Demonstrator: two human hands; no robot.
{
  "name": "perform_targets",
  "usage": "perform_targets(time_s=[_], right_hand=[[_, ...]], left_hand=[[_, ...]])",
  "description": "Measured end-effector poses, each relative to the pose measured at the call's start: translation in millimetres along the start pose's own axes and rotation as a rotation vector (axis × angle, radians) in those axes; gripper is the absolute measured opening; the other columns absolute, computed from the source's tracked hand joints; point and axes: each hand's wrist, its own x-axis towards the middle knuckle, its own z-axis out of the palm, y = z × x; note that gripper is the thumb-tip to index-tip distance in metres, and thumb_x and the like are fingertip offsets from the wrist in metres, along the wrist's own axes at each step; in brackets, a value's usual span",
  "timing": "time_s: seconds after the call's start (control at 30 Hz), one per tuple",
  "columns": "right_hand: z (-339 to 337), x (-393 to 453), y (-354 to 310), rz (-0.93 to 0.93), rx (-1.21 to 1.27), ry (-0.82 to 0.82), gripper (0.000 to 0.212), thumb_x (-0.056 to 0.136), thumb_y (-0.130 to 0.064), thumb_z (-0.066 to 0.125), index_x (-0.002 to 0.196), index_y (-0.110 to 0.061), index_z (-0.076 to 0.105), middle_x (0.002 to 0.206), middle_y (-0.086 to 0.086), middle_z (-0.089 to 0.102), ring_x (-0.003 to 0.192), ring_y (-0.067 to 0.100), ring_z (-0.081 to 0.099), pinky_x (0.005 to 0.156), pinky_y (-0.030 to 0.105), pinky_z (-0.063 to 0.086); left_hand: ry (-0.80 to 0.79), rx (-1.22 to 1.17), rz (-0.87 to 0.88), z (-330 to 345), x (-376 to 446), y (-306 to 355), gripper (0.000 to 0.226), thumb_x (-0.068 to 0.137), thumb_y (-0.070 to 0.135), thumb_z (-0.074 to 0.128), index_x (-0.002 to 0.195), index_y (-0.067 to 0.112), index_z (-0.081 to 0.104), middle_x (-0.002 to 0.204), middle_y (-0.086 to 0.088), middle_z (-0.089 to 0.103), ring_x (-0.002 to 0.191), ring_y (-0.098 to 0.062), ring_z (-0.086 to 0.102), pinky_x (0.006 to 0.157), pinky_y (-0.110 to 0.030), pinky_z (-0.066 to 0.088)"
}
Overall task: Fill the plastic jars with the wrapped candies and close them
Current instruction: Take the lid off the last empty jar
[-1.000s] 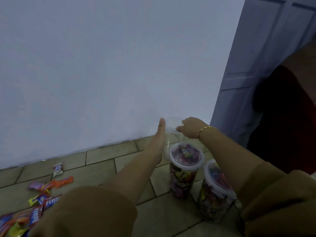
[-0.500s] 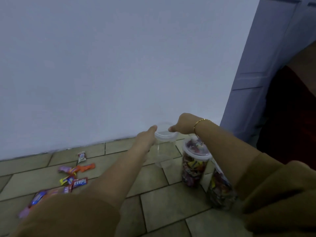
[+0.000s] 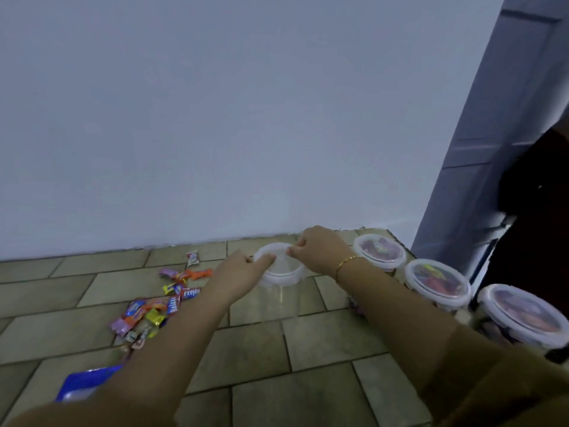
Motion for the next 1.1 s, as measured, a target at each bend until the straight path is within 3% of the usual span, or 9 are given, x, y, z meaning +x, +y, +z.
perform_targets(time_s=[0.1,0.17,0.23,0.37,0.5,0.7,0.8,0.97,1.1], right_hand=[[18.2,-20.8,-9.0,-0.036,0.287,-0.006,0.019,0.092,-0.031,0.054,0.087,-0.017,0.066,0.081,0.005,0.062,0.072,0.013,0.052,0.063,0.024,0.038],[29.9,-30.7,-14.9,-0.010,0.502,-0.020,0.021,0.094,-0.032,0.053,0.106,-0.019,0.064,0.099,0.002,0.064,0.084,0.012,0.056,0.074,0.024,0.042],[41.9,-35.8,-20.3,0.023,0.595,-0.044,0.019,0.094,-0.037,0.052,0.100,-0.021,0.060,0.092,0.000,0.062,0.076,0.011,0.055,0.070,0.025,0.044],[55.1,-42.0,-27.9,0.121,0.561,-0.054,0.049,0.090,-0.057,0.046,0.081,-0.010,0.061,0.069,0.007,0.058,0.056,0.015,0.051,0.055,0.025,0.041],[60.7,-49.0,-38.3,0.121,0.620,-0.053,0.058,0.088,-0.059,0.046,0.083,-0.005,0.064,0.061,0.006,0.055,0.044,0.010,0.048,0.041,0.016,0.036],[66.1,-52.7,-41.2,0.138,0.732,-0.176,0.054,0.089,-0.061,0.043,0.077,-0.011,0.058,0.052,0.001,0.048,0.038,0.009,0.042,0.039,0.018,0.031],[69.8,-53.7,-42.0,0.152,0.794,-0.214,0.052,0.088,-0.062,0.043,0.078,-0.013,0.058,0.055,0.001,0.046,0.040,0.010,0.040,0.039,0.018,0.028],[72.5,-56.1,-46.0,0.172,0.815,-0.103,0.051,0.088,-0.059,0.047,0.072,-0.012,0.055,0.051,0.000,0.045,0.035,0.009,0.037,0.038,0.018,0.029],[70.5,-57.1,-47.4,0.193,0.831,-0.068,0.047,0.087,-0.057,0.052,0.072,-0.012,0.055,0.053,0.000,0.047,0.042,0.011,0.041,0.040,0.019,0.031]], left_hand=[[-0.048,-0.274,-0.110,-1.6,-15.0,-20.6,0.044,0.083,0.053,0.060,0.102,0.014,0.062,0.103,-0.006,0.063,0.096,-0.020,0.059,0.078,-0.033,0.042],[-0.069,-0.515,-0.202,-3.1,-25.9,-33.7,0.058,0.069,0.055,0.070,0.110,0.014,0.060,0.110,-0.004,0.064,0.105,-0.021,0.058,0.078,-0.034,0.042],[-0.067,-0.658,-0.235,-6.9,-35.6,-43.1,0.046,0.068,0.043,0.077,0.101,0.014,0.063,0.105,-0.005,0.067,0.100,-0.019,0.059,0.073,-0.034,0.040],[-0.106,-0.810,-0.293,-11.7,-52.4,-49.2,0.026,0.072,0.026,0.074,0.091,0.011,0.065,0.082,-0.002,0.068,0.079,-0.015,0.058,0.070,-0.029,0.042],[-0.090,-0.837,-0.282,-17.9,-64.5,-52.0,0.021,0.077,0.024,0.072,0.091,0.010,0.067,0.070,0.003,0.069,0.064,-0.008,0.058,0.063,-0.023,0.041],[-0.053,-0.788,-0.256,-24.5,-73.4,-57.8,0.045,0.067,0.031,0.077,0.102,0.007,0.062,0.085,-0.004,0.070,0.080,-0.016,0.062,0.069,-0.027,0.047],[0.020,-0.761,-0.228,-28.9,-75.3,-61.2,0.048,0.068,0.031,0.080,0.103,0.008,0.055,0.096,-0.011,0.069,0.085,-0.022,0.063,0.084,-0.037,0.052],[0.027,-0.724,-0.212,-32.7,-78.5,-63.0,0.083,0.039,0.051,0.079,0.106,0.010,0.051,0.100,-0.012,0.068,0.085,-0.022,0.062,0.088,-0.040,0.052],[0.071,-0.674,-0.149,-25.9,-81.8,-64.5,0.070,0.055,0.052,0.075,0.106,0.008,0.057,0.098,-0.009,0.067,0.081,-0.017,0.061,0.076,-0.032,0.051]])
